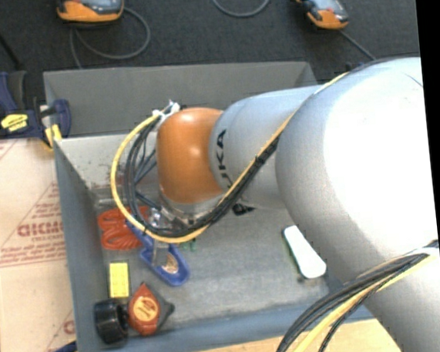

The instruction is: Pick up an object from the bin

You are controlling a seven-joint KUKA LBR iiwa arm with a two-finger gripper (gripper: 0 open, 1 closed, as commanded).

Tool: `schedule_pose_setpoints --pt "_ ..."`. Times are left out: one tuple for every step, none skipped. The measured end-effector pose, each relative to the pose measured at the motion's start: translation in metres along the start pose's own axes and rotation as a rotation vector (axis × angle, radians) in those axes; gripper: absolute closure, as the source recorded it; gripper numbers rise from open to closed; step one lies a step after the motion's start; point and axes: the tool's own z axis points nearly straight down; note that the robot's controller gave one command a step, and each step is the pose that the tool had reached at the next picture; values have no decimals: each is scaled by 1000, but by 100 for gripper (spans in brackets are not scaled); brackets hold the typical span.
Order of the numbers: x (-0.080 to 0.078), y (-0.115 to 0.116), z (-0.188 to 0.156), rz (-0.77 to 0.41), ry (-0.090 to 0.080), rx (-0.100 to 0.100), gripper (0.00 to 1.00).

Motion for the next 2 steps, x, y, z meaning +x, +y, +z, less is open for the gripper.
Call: schedule_pose_setpoints --pt "2 -1 -17 -1 8 4 100" --pt "0 -1 -35 -1 3 2 100"
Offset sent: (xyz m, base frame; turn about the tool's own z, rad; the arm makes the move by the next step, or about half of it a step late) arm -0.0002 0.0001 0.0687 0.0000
